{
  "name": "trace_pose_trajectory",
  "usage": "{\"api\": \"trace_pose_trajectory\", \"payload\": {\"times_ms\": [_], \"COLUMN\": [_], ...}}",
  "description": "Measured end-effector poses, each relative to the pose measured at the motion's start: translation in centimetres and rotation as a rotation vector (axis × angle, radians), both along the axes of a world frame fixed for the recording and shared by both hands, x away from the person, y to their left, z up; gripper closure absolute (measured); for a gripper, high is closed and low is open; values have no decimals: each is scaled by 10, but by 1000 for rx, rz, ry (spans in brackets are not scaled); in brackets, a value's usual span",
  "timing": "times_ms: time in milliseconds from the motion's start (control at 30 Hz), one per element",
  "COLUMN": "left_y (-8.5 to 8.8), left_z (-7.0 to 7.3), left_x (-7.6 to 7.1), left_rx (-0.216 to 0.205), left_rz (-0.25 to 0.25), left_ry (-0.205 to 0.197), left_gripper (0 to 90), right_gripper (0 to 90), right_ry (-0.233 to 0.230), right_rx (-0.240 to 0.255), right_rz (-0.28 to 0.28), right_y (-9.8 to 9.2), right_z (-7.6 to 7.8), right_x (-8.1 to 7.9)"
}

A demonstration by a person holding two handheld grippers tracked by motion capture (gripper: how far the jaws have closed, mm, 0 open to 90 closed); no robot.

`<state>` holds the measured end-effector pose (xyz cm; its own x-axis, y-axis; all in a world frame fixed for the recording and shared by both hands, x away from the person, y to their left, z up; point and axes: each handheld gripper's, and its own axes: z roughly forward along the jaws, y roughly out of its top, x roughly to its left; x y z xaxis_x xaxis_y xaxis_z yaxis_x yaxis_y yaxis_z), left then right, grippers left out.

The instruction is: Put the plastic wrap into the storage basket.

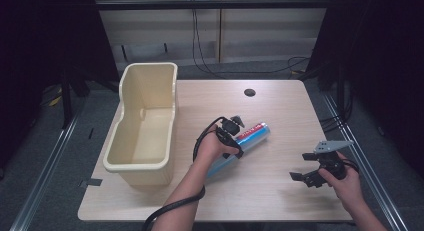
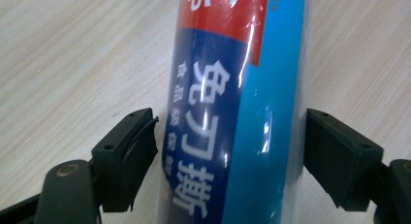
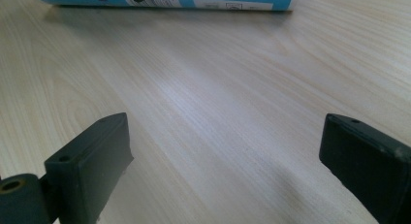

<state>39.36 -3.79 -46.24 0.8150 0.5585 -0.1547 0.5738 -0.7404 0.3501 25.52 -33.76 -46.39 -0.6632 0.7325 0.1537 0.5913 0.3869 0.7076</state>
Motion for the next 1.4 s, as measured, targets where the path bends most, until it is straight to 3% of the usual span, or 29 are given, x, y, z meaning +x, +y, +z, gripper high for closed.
{"api": "trace_pose_trajectory", "payload": {"times_ms": [333,467,700,833,867,900,933,1033,1100,1233,1267,1400], "left_y": [-10,-15,-27,-26,-26,-26,-26,-25,-25,-21,-21,-17], "left_z": [-9,-11,-9,-8,-7,-7,-7,-5,2,16,20,31], "left_x": [2,3,1,1,2,2,0,0,-2,0,-1,0], "left_rx": [69,89,178,178,179,179,163,157,151,131,139,138], "left_rz": [8,-15,-31,-22,-6,-6,27,13,37,37,57,43], "left_ry": [48,37,28,53,82,82,117,126,144,176,177,154], "left_gripper": [281,291,308,315,316,318,319,319,320,320,320,320], "right_gripper": [42,43,43,43,43,43,43,43,43,43,43,43], "right_ry": [-2,-7,-10,-8,-8,-8,-5,-7,-11,-9,-11,-14], "right_rx": [3,5,3,6,6,6,8,7,9,14,14,19], "right_rz": [1,-1,-3,-4,-2,-2,-3,-6,-8,-8,-9,-9], "right_y": [0,-1,-2,-2,-2,-2,-3,-3,-4,-4,-4,-4], "right_z": [0,1,1,1,1,1,1,1,1,1,1,2], "right_x": [1,1,1,1,1,1,1,2,2,2,2,1]}}
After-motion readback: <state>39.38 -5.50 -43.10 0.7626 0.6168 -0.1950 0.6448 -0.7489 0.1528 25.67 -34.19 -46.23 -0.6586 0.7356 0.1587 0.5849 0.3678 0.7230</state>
